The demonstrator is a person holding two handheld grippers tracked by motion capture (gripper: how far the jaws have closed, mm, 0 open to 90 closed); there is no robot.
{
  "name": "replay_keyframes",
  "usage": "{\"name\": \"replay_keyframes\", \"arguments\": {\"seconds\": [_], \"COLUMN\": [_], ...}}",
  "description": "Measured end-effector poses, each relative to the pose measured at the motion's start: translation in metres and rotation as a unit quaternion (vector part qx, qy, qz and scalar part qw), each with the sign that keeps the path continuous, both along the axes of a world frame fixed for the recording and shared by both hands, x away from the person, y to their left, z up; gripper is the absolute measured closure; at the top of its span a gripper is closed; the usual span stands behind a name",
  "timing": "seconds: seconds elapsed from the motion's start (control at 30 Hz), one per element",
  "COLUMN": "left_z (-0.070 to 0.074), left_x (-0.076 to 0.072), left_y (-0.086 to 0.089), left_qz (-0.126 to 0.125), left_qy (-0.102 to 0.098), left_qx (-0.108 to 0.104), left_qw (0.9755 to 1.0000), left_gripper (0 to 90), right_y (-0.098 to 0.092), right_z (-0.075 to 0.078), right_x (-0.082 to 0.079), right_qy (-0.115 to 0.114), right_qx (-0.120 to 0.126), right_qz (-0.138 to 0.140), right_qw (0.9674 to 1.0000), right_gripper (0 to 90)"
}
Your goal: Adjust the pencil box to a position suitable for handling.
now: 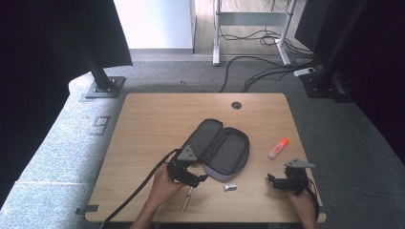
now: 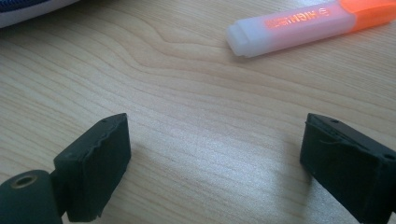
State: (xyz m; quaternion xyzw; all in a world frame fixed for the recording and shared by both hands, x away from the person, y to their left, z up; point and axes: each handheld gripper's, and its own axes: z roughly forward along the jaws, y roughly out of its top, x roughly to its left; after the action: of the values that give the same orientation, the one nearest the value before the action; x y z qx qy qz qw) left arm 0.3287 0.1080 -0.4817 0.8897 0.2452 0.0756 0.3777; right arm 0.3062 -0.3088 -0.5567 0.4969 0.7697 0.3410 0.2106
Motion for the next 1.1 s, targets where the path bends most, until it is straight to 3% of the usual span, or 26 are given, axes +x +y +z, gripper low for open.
{"name": "replay_keyframes", "arguments": {"seconds": [0.17,0.73,1.1], "left_z": [-0.003,-0.012,-0.034], "left_x": [-0.001,-0.002,0.005], "left_y": [0.012,0.056,0.083], "left_qz": [0.022,0.071,0.107], "left_qy": [-0.008,-0.02,-0.02], "left_qx": [0.019,-0.006,-0.008], "left_qw": [0.9995,0.9973,0.9941], "left_gripper": [0.8,0.0,0.0], "right_y": [0.0,0.0,0.005], "right_z": [0.0,0.001,0.0], "right_x": [0.0,-0.001,0.0], "right_qy": [0.0,-0.005,-0.005], "right_qx": [0.0,0.001,0.001], "right_qz": [0.0,0.01,0.001], "right_qw": [1.0,0.9999,1.0], "right_gripper": [8.3,12.9,12.5]}}
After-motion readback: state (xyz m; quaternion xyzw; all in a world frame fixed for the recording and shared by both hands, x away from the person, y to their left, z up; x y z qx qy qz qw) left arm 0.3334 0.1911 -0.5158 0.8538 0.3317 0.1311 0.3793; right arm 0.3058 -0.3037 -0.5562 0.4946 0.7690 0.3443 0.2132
